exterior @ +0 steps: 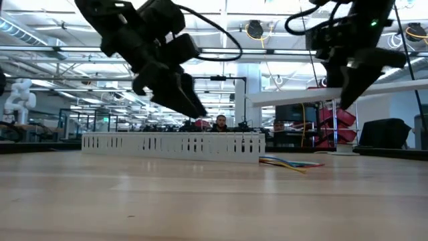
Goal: Ziptie cables
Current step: Close the white cable duct
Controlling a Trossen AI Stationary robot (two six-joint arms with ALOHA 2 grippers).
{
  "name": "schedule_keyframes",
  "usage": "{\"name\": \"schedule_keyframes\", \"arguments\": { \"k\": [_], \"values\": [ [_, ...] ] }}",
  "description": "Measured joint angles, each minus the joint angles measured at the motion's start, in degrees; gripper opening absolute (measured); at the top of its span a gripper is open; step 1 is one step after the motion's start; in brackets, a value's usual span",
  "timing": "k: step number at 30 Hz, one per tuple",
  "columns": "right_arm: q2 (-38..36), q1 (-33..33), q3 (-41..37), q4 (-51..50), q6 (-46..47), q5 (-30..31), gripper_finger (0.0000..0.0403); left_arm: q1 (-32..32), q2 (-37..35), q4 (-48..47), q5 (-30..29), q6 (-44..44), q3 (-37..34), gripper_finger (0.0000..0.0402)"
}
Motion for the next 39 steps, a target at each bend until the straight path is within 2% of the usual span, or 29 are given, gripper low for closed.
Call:
{"name": "schedule_keyframes", "arguments": {
  "k": [4, 10, 17, 22, 24, 28, 32, 36, 37, 39],
  "values": [
    [0.00, 2.57, 0.00, -0.09, 0.12, -0.33, 0.0227, 0.19, 4.63, 4.30, 4.40, 2.61, 1.51, 0.0305],
    [0.00, -0.28, 0.04, -0.65, 2.48, 1.33, 0.0229, 0.33, 10.63, 4.09, 6.45, 6.24, 4.89, 0.0306],
    [0.00, -3.06, -0.02, -0.07, 2.57, 1.48, 0.0229, 2.87, 12.26, 5.75, -3.94, 8.10, 5.79, 0.0306],
    [0.00, -3.66, -0.04, 0.08, 2.59, 1.44, 0.0229, 5.01, 12.26, 6.62, -4.62, 6.46, 5.79, 0.0306],
    [0.00, -3.95, -0.04, 0.08, 2.61, 1.52, 0.0229, 5.74, 12.26, 5.35, -6.62, 5.31, 5.79, 0.0306],
    [0.00, -5.76, -0.04, -0.30, 5.02, 6.03, 0.0229, 8.21, 12.26, 2.72, -10.56, 5.08, 5.76, 0.0306],
    [0.00, -9.88, -0.04, -0.34, 5.47, 7.21, 0.0230, 10.77, 12.83, 2.02, -9.14, 2.34, 5.70, 0.0306],
    [0.01, -15.94, 0.03, 6.75, 1.45, 4.65, 0.0230, 11.11, 12.81, 2.04, -6.91, 1.89, 5.68, 0.0306],
    [0.01, -17.76, 0.09, 8.87, 3.38, 1.16, 0.0224, 10.97, 12.81, 1.92, -6.72, 1.93, 5.68, 0.0306],
    [0.00, -21.35, 0.04, 12.48, -0.83, -4.89, 0.0213, 10.92, 12.74, 0.74, -4.60, 2.40, 5.73, 0.0306]
  ]
}}
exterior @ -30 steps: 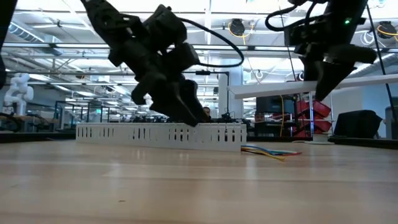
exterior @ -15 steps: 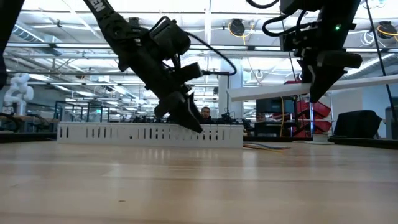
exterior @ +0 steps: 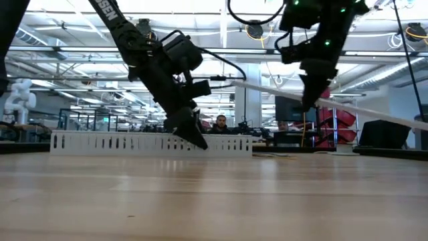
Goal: Ziptie cables
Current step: Close the white cable duct
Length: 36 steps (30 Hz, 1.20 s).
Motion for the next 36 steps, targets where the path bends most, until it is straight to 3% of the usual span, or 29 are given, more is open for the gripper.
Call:
{"name": "schedule_keyframes", "arguments": {
  "k": [3, 9, 16, 24, 36],
  "values": [
    [0.01, -4.51, 0.00, 3.35, -6.62, -7.87, 0.0213, 0.00, 0.00, -4.45, 1.06, 1.32, -0.03, 0.0306],
    [0.38, -7.84, -0.02, -2.37, -19.40, -8.09, 0.0213, 0.18, -0.26, -11.24, 2.13, 4.61, 0.17, 0.0306],
    [4.60, -9.91, -0.02, -6.34, -31.30, -8.20, 0.0213, 0.29, -0.31, -11.31, 5.28, 7.36, 0.02, 0.0306],
    [12.28, -10.44, -0.02, -5.07, -32.75, -10.73, 0.0213, 0.20, -0.09, -8.84, 7.06, 4.89, -0.22, 0.0306],
    [13.33, -10.78, -0.04, -4.25, -33.15, -12.26, 0.0213, -0.32, 0.00, -7.90, 7.56, 3.16, -0.24, 0.0306]
  ]
}}
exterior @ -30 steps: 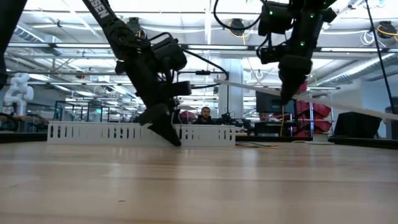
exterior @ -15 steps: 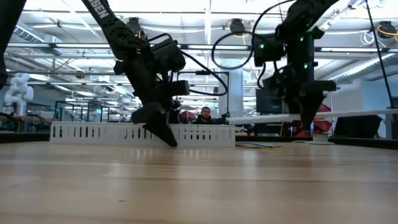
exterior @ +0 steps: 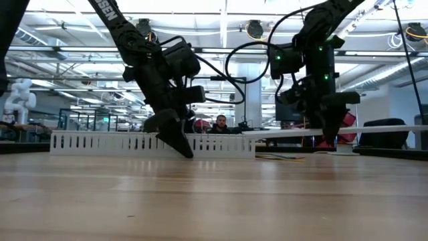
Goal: Ziptie cables
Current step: Close the white cable duct
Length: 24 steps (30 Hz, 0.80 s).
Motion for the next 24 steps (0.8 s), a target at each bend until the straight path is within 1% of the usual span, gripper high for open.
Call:
{"name": "schedule_keyframes", "arguments": {
  "k": [6, 15, 19, 24],
  "values": [
    [0.00, -0.60, 0.00, 0.24, 0.00, -3.57, 0.0213, -1.22, 0.00, 0.21, -0.05, 0.87, 0.00, 0.0306],
    [-0.62, 1.33, 0.00, -1.65, 1.85, -3.82, 0.0213, -1.32, -0.61, -0.23, -0.65, 1.16, 0.00, 0.0306],
    [-1.72, 1.52, 0.00, -1.53, 2.13, -3.91, 0.0213, -1.36, -0.66, -0.05, 0.67, 0.98, 0.00, 0.0306],
    [-2.10, 1.46, 0.00, -1.61, 2.38, -3.84, 0.0213, -1.12, -0.68, 0.63, 0.71, -1.50, 0.00, 0.0306]
  ]
}}
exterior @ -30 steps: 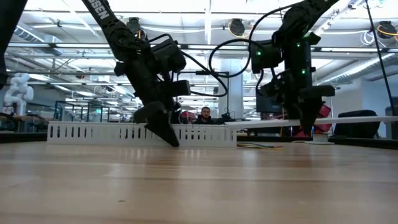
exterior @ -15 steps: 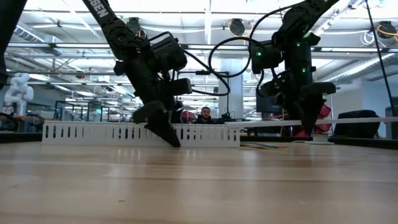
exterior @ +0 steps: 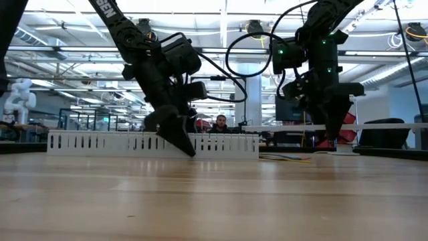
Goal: Ziptie cables
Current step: Close the white cable duct
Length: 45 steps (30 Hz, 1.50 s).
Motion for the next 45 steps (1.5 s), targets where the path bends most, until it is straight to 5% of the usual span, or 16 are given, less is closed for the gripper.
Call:
{"name": "schedule_keyframes", "arguments": {
  "k": [12, 24, 45],
  "values": [
    [0.00, 0.00, 0.02, -0.40, 0.69, -0.03, 0.0213, 0.35, -8.06, 4.54, 0.34, -1.70, 0.31, 0.0306],
    [-4.32, -0.12, 0.02, -1.38, -0.51, -0.35, 0.0213, 0.52, -1.10, 21.09, 3.59, -8.22, 0.28, 0.0306],
    [-8.50, -1.30, 0.02, -5.21, 0.10, -0.09, 0.0213, 2.36, 3.45, 16.96, 2.65, -15.70, 9.27, 0.0329]
  ]
}}
